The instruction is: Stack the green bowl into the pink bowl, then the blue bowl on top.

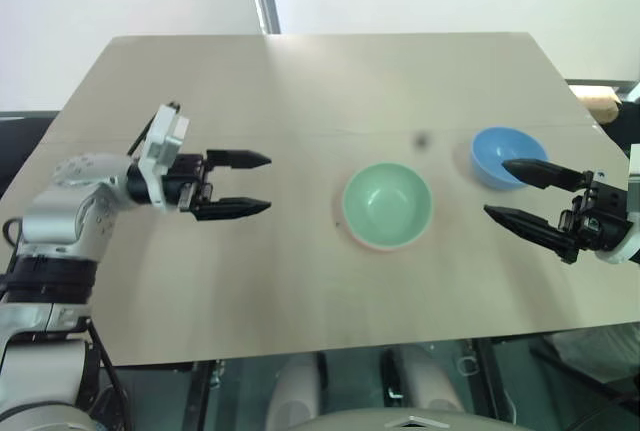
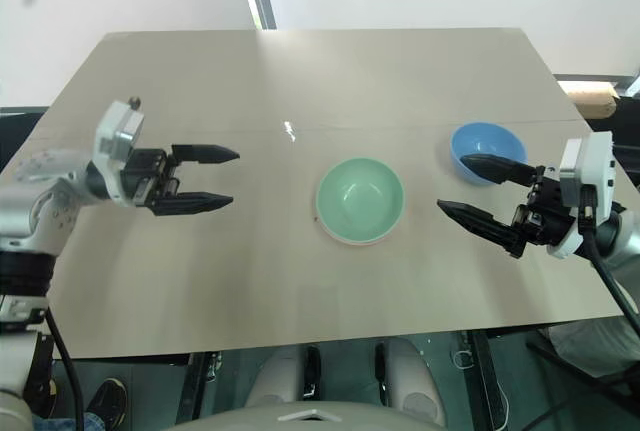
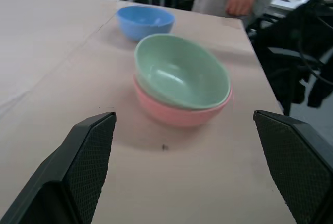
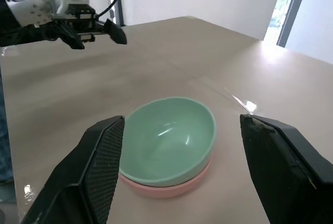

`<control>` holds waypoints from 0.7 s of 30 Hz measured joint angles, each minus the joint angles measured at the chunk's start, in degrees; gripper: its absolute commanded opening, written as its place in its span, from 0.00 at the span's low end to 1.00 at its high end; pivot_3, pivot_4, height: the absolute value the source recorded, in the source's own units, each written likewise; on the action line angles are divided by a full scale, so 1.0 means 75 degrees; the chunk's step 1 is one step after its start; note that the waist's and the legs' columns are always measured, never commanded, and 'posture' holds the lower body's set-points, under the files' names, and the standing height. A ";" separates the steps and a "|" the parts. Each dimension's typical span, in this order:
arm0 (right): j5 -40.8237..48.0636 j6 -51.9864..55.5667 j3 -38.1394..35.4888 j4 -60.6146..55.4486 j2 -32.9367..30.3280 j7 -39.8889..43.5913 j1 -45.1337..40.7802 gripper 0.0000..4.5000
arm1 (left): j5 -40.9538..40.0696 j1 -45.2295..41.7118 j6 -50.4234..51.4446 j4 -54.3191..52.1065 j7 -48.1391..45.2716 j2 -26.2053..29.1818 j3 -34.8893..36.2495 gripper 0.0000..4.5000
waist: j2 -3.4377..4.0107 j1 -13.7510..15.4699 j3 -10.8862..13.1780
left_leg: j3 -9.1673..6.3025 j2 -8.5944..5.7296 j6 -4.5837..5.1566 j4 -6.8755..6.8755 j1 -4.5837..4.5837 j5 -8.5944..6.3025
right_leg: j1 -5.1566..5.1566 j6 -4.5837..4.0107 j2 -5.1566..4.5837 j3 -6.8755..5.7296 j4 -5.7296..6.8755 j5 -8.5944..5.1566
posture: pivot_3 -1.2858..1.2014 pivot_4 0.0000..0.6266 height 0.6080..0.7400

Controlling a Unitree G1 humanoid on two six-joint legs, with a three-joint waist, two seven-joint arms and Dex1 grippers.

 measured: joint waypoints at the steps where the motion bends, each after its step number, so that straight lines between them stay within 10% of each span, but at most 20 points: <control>1: -0.0015 0.0000 -0.0015 0.0022 -0.0051 0.0038 0.0006 0.86 | 0.0001 0.0179 0.0045 -0.0059 0.0038 0.0031 0.0109 0.99 | 0.0000 0.0005 0.0000 | -0.0001 0.0000 0.0000 0.0000 0.0000 0.0000 | 0.0000 0.0000 0.0000 -0.0001 0.0000 0.0000 | 0.52 0.24 1.00; 12: -0.4393 -0.0446 0.2889 0.1913 -0.1755 -0.0954 -0.1775 0.86 | -0.0430 0.0539 0.0981 -0.1345 0.0673 -0.0107 0.1084 0.99 | 0.0013 -0.0017 0.0008 | 0.0020 -0.0001 0.0000 -0.0012 -0.0008 0.0000 | -0.0031 -0.0004 0.0006 0.0017 0.0003 0.0000 | 0.52 0.24 1.00; 21: -0.6539 -0.0650 0.4907 0.3188 -0.1597 -0.0682 -0.3342 0.86 | -0.0419 0.0209 0.1104 -0.1340 0.0686 -0.0275 0.1173 0.99 | 0.0019 -0.0027 0.0014 | 0.0046 -0.0002 -0.0001 -0.0011 -0.0024 -0.0001 | -0.0051 -0.0025 0.0003 0.0034 0.0000 0.0014 | 0.52 0.24 1.00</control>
